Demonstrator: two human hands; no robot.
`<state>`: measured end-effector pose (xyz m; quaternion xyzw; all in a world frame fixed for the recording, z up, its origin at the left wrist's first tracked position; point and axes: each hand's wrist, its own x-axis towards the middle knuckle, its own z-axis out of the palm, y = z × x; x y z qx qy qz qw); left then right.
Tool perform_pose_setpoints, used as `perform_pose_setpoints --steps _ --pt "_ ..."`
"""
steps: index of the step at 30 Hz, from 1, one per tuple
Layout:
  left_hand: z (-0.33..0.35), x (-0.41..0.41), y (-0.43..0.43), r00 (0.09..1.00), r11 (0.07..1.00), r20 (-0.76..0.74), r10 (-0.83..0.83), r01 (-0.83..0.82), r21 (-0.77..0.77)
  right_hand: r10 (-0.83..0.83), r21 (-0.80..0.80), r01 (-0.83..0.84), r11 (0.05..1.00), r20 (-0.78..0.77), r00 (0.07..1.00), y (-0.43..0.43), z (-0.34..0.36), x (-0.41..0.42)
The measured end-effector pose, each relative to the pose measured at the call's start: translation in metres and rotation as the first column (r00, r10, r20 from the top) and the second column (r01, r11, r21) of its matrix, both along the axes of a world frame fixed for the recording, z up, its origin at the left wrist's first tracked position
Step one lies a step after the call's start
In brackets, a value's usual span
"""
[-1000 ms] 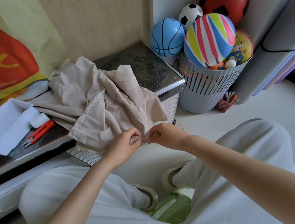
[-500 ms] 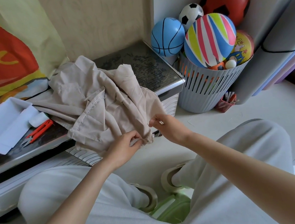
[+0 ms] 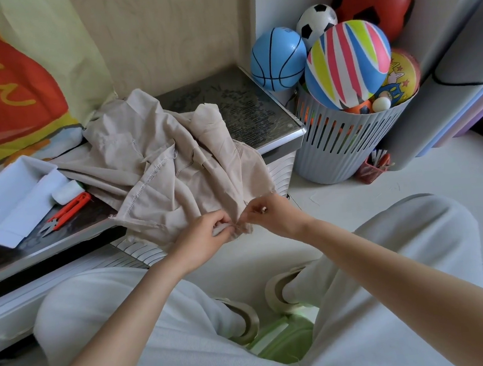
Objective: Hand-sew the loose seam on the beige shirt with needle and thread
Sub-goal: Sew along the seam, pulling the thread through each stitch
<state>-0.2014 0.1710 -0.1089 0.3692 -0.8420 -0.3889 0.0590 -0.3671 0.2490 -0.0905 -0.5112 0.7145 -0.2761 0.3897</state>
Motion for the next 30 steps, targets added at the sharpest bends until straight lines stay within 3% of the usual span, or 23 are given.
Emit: perform_pose_setpoints --steps 4,7,10,12,14,16,19,24,28,30 --pt "0.000 -0.001 0.001 1.000 1.000 0.018 -0.008 0.008 0.003 -0.129 -0.053 0.138 0.989 0.146 0.981 0.001 0.009 -0.005" --pt "0.000 -0.001 0.002 1.000 1.000 0.018 -0.013 0.013 0.001 -0.208 -0.051 0.244 0.968 0.380 0.901 0.001 0.019 -0.005" --pt "0.000 -0.001 0.002 1.000 1.000 -0.002 -0.011 0.011 0.006 -0.277 -0.017 0.327 0.945 0.491 0.826 0.000 0.024 -0.003" --pt "0.001 0.000 0.002 1.000 1.000 0.003 -0.019 0.019 0.006 -0.323 -0.004 0.365 0.931 0.455 0.830 -0.003 0.021 -0.005" --pt "0.002 0.000 0.002 1.000 1.000 0.005 -0.021 0.021 0.002 -0.322 0.004 0.338 0.941 0.317 0.892 -0.004 0.017 -0.008" --pt "0.003 0.001 0.002 1.000 1.000 -0.003 -0.012 0.012 0.008 -0.244 0.040 0.241 0.970 0.111 0.963 -0.003 0.012 -0.011" --pt "0.004 0.001 0.000 0.999 1.000 -0.044 0.006 -0.006 0.016 -0.063 0.123 0.077 0.989 -0.117 0.991 0.000 0.007 -0.013" --pt "0.004 0.002 -0.002 0.998 1.000 -0.065 0.020 -0.019 0.016 0.103 0.148 -0.084 0.985 -0.122 0.987 0.006 0.004 -0.015" --pt "0.007 0.001 0.001 0.998 1.000 -0.067 0.000 0.001 0.017 -0.152 0.015 0.152 0.988 0.044 0.987 0.000 0.005 -0.016" --pt "0.009 0.001 0.001 0.998 1.000 -0.064 -0.004 0.006 0.028 -0.200 -0.021 0.201 0.979 0.027 0.979 -0.004 0.007 -0.017"
